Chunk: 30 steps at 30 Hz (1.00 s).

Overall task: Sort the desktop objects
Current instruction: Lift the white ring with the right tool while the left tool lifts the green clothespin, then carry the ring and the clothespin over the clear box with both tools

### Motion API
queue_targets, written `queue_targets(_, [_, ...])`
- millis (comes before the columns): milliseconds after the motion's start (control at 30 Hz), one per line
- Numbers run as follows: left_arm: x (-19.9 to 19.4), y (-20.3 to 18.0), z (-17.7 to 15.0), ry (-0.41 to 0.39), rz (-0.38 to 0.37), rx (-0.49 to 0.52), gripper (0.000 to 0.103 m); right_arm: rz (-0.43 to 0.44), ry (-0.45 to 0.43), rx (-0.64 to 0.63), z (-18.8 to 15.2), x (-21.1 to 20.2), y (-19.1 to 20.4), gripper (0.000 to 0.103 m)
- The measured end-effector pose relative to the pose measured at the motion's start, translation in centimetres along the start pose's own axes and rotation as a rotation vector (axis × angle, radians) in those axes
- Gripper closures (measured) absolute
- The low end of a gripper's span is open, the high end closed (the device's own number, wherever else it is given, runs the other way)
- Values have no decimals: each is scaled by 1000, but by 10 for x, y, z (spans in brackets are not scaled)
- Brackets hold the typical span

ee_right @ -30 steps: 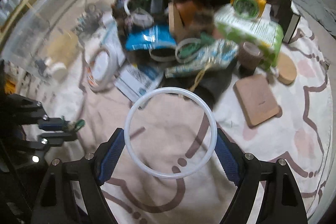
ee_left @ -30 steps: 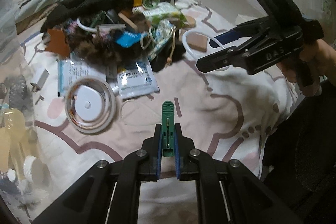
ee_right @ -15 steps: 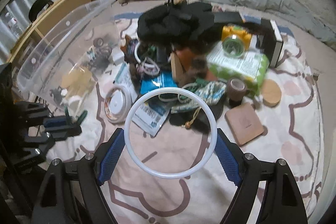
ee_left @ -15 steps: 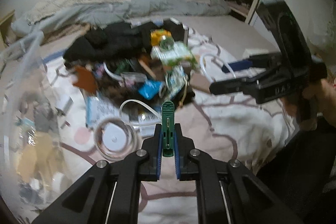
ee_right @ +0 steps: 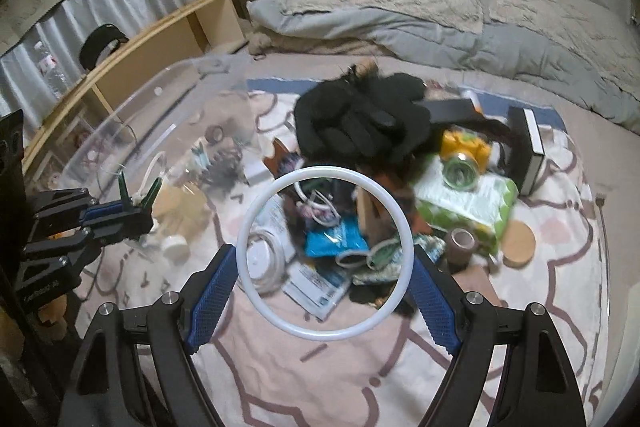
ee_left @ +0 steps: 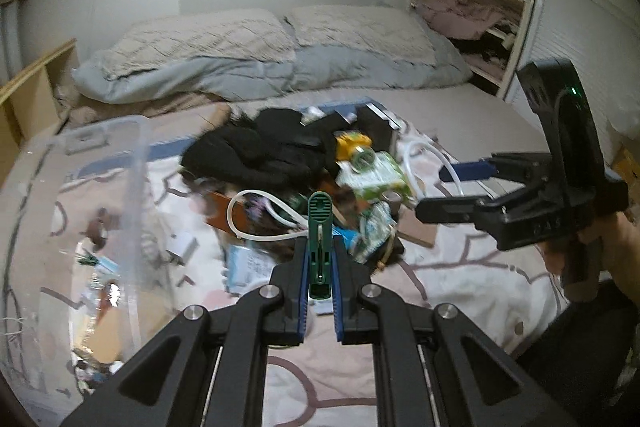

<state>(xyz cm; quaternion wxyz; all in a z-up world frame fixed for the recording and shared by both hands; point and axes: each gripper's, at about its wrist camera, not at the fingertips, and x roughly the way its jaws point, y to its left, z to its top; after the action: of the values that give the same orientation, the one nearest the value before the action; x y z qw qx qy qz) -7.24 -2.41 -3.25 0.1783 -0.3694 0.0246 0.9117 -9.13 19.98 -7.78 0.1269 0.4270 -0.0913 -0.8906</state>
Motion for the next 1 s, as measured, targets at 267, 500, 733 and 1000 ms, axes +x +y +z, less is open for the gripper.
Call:
queue_targets(267, [-41,41,15,-107,100,-62,93,31,-53,-25,17,-5,22,19])
queue_targets(500, [-71,88,22,-182,182,-120,93,46,-91,-64,31,-11,47,19])
queue_targets(733, [-78,131,23,-192,265,-158,93,43,-109,-127,56,3,82,19])
queue_targets(1000, [-64,173,39,-156,308,-212,93,90,-135,-193,92,26,133,19])
